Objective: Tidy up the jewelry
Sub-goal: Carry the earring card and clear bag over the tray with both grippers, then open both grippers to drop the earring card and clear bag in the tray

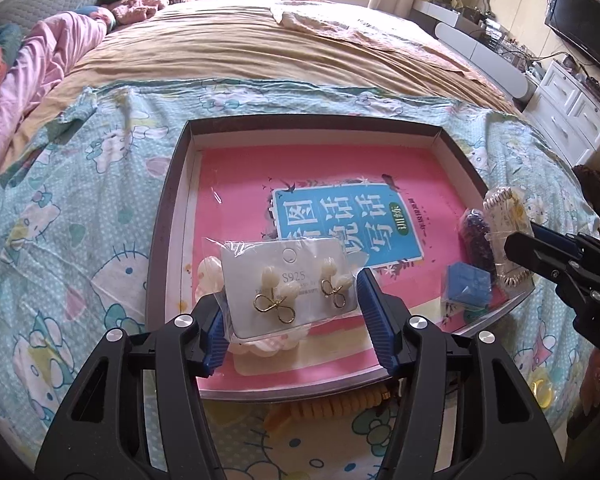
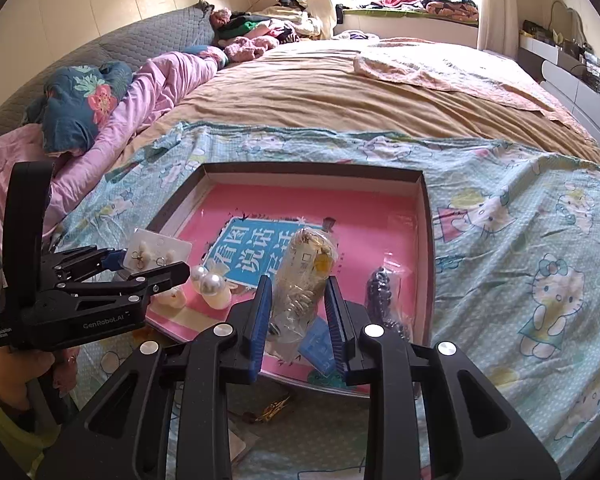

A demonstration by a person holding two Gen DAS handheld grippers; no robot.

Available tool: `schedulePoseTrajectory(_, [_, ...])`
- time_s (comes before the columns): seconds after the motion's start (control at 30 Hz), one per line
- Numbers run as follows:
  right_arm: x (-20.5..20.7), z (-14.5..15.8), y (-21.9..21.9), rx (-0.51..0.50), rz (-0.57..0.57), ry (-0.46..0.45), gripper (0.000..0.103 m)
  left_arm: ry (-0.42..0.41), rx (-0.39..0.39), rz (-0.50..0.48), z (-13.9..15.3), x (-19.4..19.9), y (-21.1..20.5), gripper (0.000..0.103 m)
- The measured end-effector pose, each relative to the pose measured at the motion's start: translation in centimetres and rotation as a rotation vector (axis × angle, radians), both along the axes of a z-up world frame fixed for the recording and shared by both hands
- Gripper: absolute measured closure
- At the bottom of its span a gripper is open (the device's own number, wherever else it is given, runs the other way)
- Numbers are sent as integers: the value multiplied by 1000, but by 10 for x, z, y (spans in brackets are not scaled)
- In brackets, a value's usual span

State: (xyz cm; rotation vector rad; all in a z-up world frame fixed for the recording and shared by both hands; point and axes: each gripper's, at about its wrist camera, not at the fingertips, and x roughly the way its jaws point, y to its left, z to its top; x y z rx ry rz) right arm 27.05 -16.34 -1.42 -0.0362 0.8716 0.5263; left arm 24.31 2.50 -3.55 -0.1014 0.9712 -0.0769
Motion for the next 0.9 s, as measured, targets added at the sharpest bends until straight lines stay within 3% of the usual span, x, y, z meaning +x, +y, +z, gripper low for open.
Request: schedulePoseTrajectory(0.9, [11,-33,31,-33,24,92,75,-24,-22,24,8,-8,19,42])
